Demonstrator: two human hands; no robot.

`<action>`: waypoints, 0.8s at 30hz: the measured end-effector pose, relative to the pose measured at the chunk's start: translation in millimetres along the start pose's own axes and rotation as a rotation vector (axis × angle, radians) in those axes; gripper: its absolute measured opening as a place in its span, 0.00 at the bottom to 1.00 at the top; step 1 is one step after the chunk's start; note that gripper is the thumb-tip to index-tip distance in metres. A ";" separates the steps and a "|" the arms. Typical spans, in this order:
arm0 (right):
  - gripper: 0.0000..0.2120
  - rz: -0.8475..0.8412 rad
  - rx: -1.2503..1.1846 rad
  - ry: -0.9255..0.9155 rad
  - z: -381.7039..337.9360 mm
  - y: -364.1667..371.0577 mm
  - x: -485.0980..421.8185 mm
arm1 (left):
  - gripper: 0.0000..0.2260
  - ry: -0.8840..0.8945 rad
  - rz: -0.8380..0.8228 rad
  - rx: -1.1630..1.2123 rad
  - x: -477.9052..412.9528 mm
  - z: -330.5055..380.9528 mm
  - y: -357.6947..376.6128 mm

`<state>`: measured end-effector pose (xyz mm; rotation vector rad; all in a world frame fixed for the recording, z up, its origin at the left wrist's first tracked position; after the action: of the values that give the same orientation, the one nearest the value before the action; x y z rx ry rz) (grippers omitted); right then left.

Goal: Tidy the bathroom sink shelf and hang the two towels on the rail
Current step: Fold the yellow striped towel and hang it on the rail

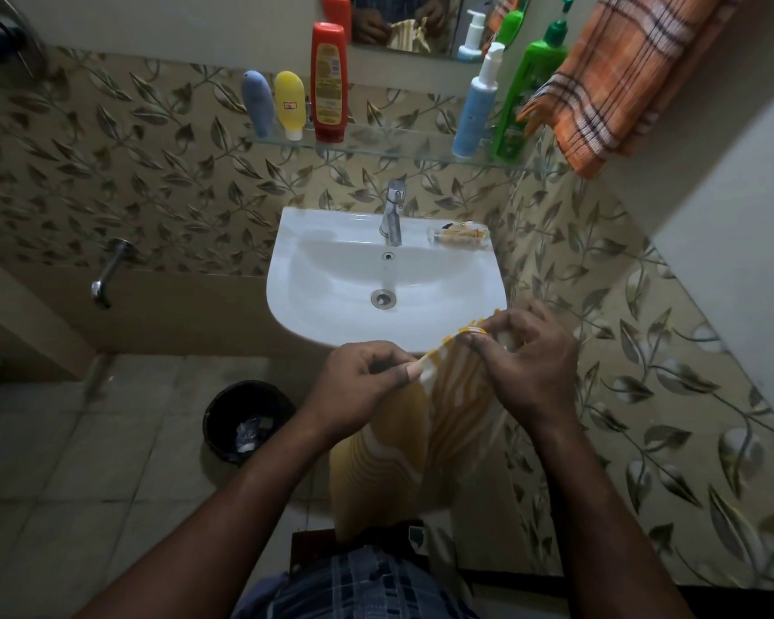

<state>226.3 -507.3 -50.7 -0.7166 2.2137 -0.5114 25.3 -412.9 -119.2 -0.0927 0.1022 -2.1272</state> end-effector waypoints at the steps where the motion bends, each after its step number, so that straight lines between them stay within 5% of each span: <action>1: 0.10 0.016 0.001 -0.009 -1.9 -1.1 0.7 | 0.07 -0.012 -0.005 0.005 -0.1 0.1 1.1; 14: 0.11 0.087 -0.022 -0.028 -3.6 -6.4 3.3 | 0.08 0.176 0.178 -0.193 0.5 16.5 -3.5; 19: 0.09 0.090 -0.016 0.002 2.7 3.1 6.9 | 0.08 0.065 0.198 0.070 0.7 14.9 -1.0; 24: 0.18 -0.041 -0.018 0.100 6.8 21.9 19.0 | 0.04 0.050 0.347 -0.092 2.2 11.1 -7.3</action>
<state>213.3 -503.5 -77.2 -0.7618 2.3029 -0.5586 19.2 -411.3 -107.3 -0.0709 0.2293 -1.7782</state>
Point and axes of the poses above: each hand's wrist, its own x-axis away from the middle knuckle, its own y-axis out of the palm, z = x × y, the point moved 7 cm from there along -x, towards the middle knuckle, and after that the axes turned 7 degrees about z, right-handed, at the moved point
